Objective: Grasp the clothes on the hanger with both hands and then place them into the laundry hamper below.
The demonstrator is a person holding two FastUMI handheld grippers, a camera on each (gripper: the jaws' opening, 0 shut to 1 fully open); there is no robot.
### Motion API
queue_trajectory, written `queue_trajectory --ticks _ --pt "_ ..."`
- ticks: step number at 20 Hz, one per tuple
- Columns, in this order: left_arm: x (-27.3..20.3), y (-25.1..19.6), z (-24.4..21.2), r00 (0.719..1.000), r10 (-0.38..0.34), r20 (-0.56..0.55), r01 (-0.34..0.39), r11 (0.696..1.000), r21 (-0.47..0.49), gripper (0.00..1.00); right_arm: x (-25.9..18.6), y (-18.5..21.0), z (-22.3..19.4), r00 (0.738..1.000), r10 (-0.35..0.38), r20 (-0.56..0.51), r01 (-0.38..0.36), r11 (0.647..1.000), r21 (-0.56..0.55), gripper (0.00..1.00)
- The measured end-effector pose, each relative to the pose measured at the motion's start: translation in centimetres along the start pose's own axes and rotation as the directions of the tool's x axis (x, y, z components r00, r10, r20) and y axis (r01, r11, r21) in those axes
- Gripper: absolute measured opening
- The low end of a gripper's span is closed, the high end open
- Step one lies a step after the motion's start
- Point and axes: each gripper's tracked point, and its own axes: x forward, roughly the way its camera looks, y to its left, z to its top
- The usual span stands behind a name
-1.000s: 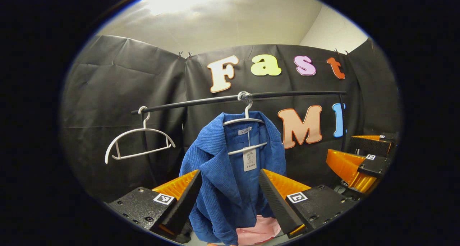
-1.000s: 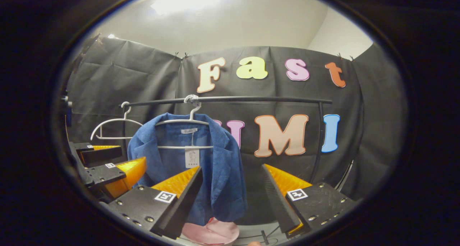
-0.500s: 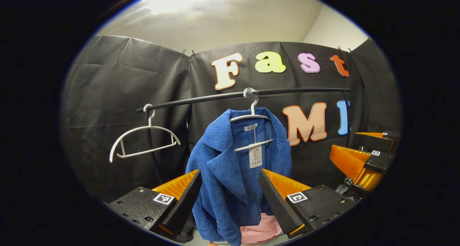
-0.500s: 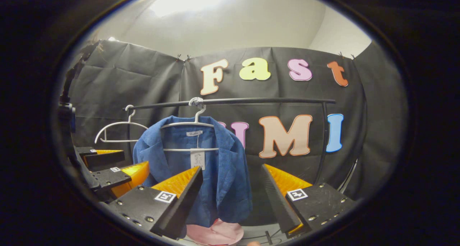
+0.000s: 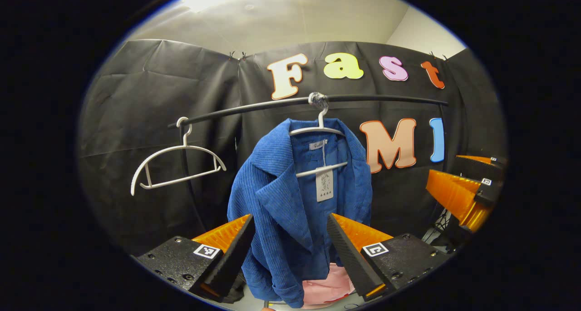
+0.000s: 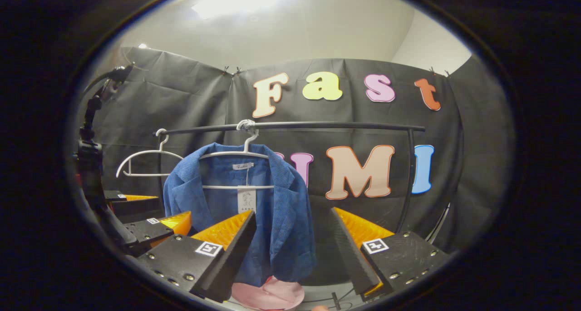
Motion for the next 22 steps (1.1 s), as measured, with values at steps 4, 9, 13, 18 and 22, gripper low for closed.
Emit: queue_trajectory --ticks 4,9,13,18,22 --pt "0.9 0.1 -1.1 0.999 0.015 -0.028 -0.015 1.000 0.001 0.98 0.0 -0.5 -0.2 1.000 -0.015 -0.004 0.015 1.000 -0.010 0.94" --pt "2.5 0.4 -2.1 0.998 0.052 -0.046 -0.051 0.999 0.011 0.99 0.0 -0.9 -0.7 0.999 -0.031 -0.015 0.031 0.999 -0.026 0.97" --pt "4.0 1.4 -3.2 0.992 0.112 -0.063 -0.111 0.994 0.014 0.98 -0.1 -1.5 -1.1 0.999 -0.047 -0.023 0.046 0.998 -0.041 0.94" --pt "6.2 3.2 -4.4 0.976 0.213 -0.053 -0.210 0.976 0.050 0.98 0.1 -2.0 -1.4 0.998 -0.054 -0.026 0.053 0.998 -0.037 0.94" --pt "7.5 4.3 -4.4 0.965 0.261 -0.021 -0.259 0.964 0.055 0.97 0.4 -1.8 -1.7 0.999 -0.043 -0.032 0.042 0.998 -0.042 0.97"
